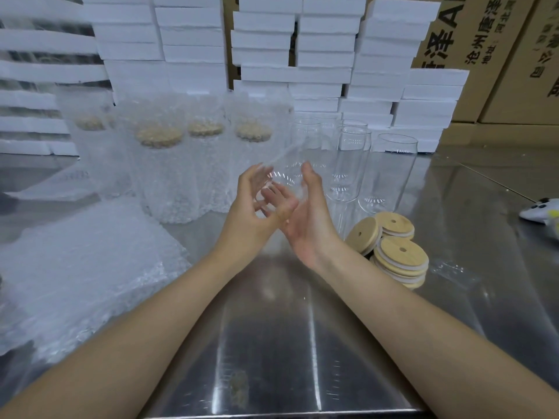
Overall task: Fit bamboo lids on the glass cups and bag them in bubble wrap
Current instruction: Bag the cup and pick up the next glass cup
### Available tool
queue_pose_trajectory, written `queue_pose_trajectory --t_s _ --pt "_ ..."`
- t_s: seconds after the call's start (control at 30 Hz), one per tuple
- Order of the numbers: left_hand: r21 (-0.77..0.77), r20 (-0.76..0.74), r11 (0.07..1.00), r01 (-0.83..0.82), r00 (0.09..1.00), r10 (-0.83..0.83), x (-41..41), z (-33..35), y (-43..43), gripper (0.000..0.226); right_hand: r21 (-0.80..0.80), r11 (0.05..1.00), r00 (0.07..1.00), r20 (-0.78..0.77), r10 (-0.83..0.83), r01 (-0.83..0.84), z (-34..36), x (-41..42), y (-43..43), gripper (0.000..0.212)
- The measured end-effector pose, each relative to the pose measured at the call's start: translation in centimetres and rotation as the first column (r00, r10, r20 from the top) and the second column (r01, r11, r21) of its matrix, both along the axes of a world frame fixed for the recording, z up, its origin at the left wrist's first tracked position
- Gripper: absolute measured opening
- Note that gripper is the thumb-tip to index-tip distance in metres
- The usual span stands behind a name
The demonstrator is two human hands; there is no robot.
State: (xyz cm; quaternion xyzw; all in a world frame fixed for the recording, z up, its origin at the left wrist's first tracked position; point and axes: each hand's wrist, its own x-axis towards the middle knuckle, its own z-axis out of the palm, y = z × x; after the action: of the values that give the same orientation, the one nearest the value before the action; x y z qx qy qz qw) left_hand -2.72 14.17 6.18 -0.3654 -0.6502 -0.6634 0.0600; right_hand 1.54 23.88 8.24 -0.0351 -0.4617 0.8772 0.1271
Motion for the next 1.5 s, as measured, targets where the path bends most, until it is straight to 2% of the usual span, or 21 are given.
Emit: queue_pose_trajectory --t_s 0.07,0.1,0.2,0.27,0.33,0.4,0.47,0.57,0.7,0.8,0.9,0.93,1.03,1.1,1.23,1.27,1.37,1.4,1.5 --pt "-0.072 0.030 0.997 0.017 0.999 -0.015 0.0 -0.4 0.3 0.074 0.075 0.987 0.989 -0.038 -0.141 0.144 -0.5 -0.4 0.2 0.101" --pt "-0.102 0.036 0.994 0.029 0.999 -0.025 0.1 -0.6 0.4 0.076 0.109 0.970 0.975 -0.070 -0.213 0.220 -0.7 -0.4 0.3 0.103" --pt "-0.124 0.057 0.990 0.061 0.997 -0.054 0.0 -1.1 0.7 0.070 0.261 0.892 0.929 -0.141 -0.343 0.369 -0.8 -0.5 0.8 0.089" --pt "-0.142 0.066 0.988 0.052 0.997 -0.043 -0.3 -1.2 0.6 0.071 0.354 0.840 0.911 -0.161 -0.379 0.412 -0.9 -0.8 1.1 0.085" --pt "-0.161 0.059 0.987 0.019 0.998 -0.010 -0.3 -1.1 0.4 0.071 0.393 0.828 0.916 -0.161 -0.367 0.400 -0.9 -1.0 1.2 0.071" --pt "-0.160 0.070 0.987 -0.028 0.997 0.039 -0.3 -0.9 0.4 0.069 0.322 0.877 0.934 -0.120 -0.337 0.357 -0.7 -1.2 1.1 0.047" --pt "-0.163 0.106 0.986 -0.046 0.992 0.064 -0.2 -0.7 0.5 0.071 0.324 0.882 0.940 -0.111 -0.324 0.342 -1.0 -1.3 1.3 0.038" --pt "-0.104 0.234 0.993 0.060 0.972 -0.034 -0.2 -0.3 0.3 0.079 0.377 0.860 0.939 -0.144 -0.314 0.345 -1.4 -1.3 1.4 0.041" --pt "0.063 0.403 0.990 0.124 0.905 -0.139 -0.4 -0.2 0.3 0.069 0.250 0.911 0.945 -0.103 -0.311 0.327 -1.0 -1.4 1.8 0.036" --pt "0.168 0.466 0.980 0.111 0.867 -0.178 -0.4 0.4 0.7 0.064 0.199 0.952 0.973 -0.074 -0.220 0.230 -1.2 -1.5 1.9 0.030" --pt "0.174 0.517 0.979 0.102 0.837 -0.179 -0.1 1.3 0.6 0.084 0.160 0.986 0.999 0.015 -0.046 0.043 -1.2 -1.3 1.3 0.053" --pt "0.170 0.529 0.980 0.104 0.830 -0.180 0.0 1.4 0.5 0.084 0.128 0.992 1.000 0.026 0.003 -0.006 -1.1 -1.2 1.2 0.058" --pt "0.099 0.469 0.987 0.127 0.869 -0.159 0.1 1.6 0.2 0.059 0.048 0.998 0.999 -0.006 0.048 -0.047 -1.2 -1.3 1.4 0.055" --pt "0.043 0.442 0.994 0.103 0.890 -0.111 -0.1 1.5 0.0 0.051 0.081 0.995 0.997 -0.037 0.069 -0.066 -1.2 -1.2 1.5 0.052" --pt "0.025 0.410 0.999 0.036 0.911 -0.043 -0.7 1.6 -0.8 0.079 0.153 0.977 0.984 -0.067 0.162 -0.151 -0.9 -1.1 1.2 0.056" --pt "0.036 0.393 0.999 -0.002 0.919 -0.012 -0.8 1.6 -0.9 0.076 0.165 0.976 0.985 -0.076 0.158 -0.144 -0.9 -1.1 1.2 0.057" --pt "0.039 0.161 0.981 -0.190 0.970 0.182 -1.0 1.2 -1.0 0.034 0.191 0.981 0.993 -0.101 0.056 -0.036 -1.2 -1.1 1.1 0.060" --pt "0.056 0.082 0.967 -0.248 0.967 0.243 -1.1 1.0 -1.1 0.028 0.188 0.982 0.995 -0.101 -0.005 0.024 -1.3 -1.2 1.1 0.059" --pt "0.044 -0.125 0.937 -0.345 0.929 0.348 -0.6 0.8 -1.0 0.038 0.251 0.955 0.986 -0.084 -0.143 0.160 -1.5 -1.6 1.3 0.031"
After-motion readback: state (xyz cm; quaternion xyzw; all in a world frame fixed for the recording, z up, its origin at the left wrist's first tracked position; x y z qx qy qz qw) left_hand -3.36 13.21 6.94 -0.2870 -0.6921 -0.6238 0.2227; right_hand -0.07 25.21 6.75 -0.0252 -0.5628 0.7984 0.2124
